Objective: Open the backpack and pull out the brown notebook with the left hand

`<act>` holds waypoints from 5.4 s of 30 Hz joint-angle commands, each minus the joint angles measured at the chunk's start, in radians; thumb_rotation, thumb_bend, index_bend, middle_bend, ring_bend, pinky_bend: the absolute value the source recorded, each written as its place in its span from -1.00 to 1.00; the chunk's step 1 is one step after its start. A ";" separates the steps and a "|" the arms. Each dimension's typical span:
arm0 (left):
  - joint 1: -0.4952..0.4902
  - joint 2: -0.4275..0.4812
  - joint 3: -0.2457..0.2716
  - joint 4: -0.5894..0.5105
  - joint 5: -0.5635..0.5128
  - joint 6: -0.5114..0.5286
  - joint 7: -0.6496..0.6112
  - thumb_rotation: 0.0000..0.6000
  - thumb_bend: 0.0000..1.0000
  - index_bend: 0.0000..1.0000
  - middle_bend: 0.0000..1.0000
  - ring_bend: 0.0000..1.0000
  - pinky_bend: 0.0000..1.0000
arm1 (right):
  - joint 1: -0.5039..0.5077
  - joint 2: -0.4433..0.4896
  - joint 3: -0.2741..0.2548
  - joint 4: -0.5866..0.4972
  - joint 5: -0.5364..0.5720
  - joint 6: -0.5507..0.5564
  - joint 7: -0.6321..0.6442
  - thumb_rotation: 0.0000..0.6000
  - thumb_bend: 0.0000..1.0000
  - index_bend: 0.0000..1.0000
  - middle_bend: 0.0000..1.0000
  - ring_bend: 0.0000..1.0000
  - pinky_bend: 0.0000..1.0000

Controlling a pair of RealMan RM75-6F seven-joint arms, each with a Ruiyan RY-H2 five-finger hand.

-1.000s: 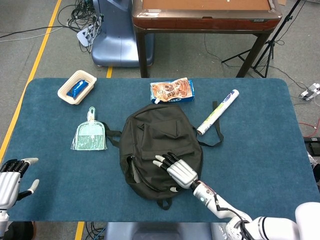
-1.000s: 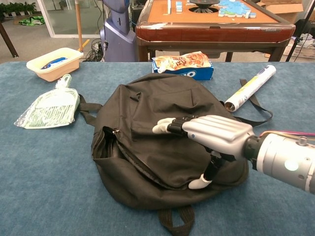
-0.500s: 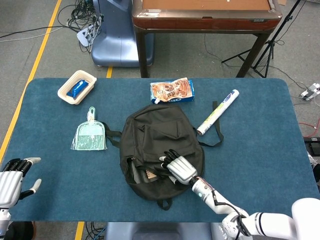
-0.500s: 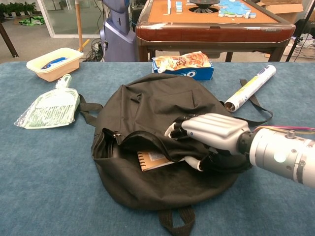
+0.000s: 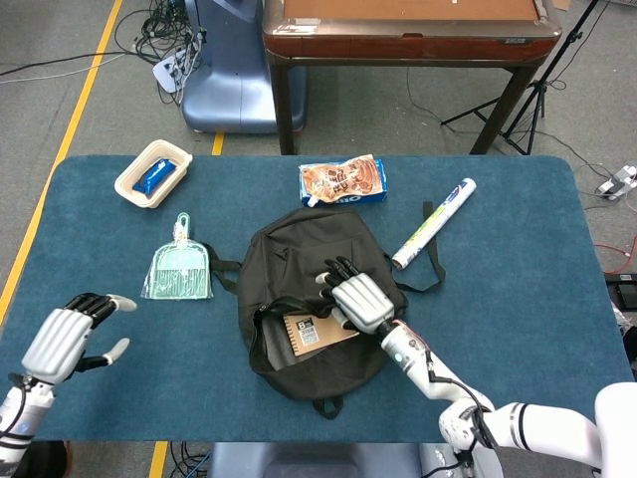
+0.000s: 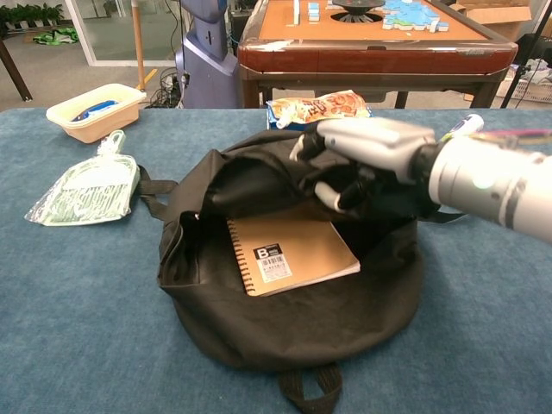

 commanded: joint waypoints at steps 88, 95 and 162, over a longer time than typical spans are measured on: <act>-0.652 -0.945 0.173 1.144 0.139 -0.204 -0.259 1.00 -0.46 -0.62 -0.79 -0.76 -0.65 | 0.238 0.005 0.020 0.107 0.387 -0.050 0.083 1.00 0.09 0.15 -0.54 -1.00 -1.00; -0.657 -0.968 0.165 1.169 0.113 -0.213 -0.281 1.00 -0.29 -0.56 -0.79 -0.75 -0.65 | 0.239 0.003 0.017 0.119 0.394 -0.055 0.088 1.00 0.09 0.15 -0.54 -1.00 -1.00; -0.497 -0.333 -0.066 0.183 -0.073 0.050 -0.467 1.00 0.00 0.03 0.17 -0.03 -0.18 | -0.109 0.489 -0.175 -0.302 -0.227 0.146 0.475 1.00 -0.67 -1.00 -1.00 -1.00 -1.00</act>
